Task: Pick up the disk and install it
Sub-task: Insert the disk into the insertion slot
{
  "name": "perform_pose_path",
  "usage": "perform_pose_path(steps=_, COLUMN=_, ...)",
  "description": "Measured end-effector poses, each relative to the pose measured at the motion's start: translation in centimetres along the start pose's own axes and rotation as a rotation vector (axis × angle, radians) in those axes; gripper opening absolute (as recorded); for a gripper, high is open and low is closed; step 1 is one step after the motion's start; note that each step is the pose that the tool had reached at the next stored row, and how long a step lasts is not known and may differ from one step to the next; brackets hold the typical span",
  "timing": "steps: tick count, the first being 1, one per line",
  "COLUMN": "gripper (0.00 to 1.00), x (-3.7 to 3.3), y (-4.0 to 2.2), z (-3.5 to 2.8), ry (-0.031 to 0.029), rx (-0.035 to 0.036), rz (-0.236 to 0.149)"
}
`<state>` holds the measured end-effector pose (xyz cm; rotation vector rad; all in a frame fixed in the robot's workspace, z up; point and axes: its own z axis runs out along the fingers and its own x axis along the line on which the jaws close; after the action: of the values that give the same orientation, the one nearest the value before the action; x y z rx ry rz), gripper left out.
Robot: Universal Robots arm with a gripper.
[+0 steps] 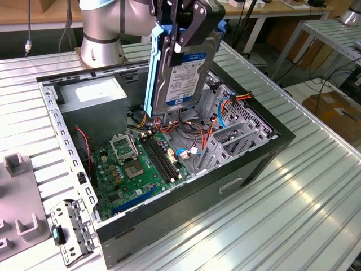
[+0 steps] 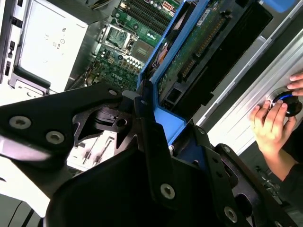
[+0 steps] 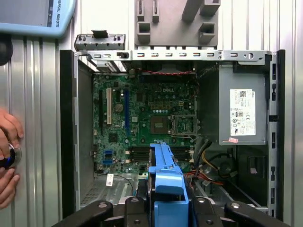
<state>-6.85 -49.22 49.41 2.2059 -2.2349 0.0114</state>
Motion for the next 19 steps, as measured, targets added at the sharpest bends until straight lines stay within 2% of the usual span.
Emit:
perform_pose_path(steps=5, gripper=0.37, x=0.52, y=-0.01, z=0.0, ry=0.0001, rx=0.0, rz=0.0)
perform_pose_path(steps=12, gripper=0.37, x=0.66, y=-0.01, z=0.01, ry=0.0, rx=0.0, rz=0.0)
perform_pose_path(steps=15, gripper=0.37, x=1.48, y=-0.02, z=0.03, ry=0.0, rx=0.0, rz=0.0)
perform_pose_path(steps=17, gripper=0.37, x=2.37, y=-0.06, z=0.06, ry=0.0002, rx=-0.0001, rz=0.0)
perform_pose_path(steps=18, gripper=0.37, x=2.67, y=-0.23, z=0.1, ry=0.0001, rx=-0.0003, rz=0.0)
perform_pose_path(steps=19, gripper=0.37, x=2.85, y=-0.67, z=0.15, ry=0.0001, rx=-0.0004, rz=0.0)
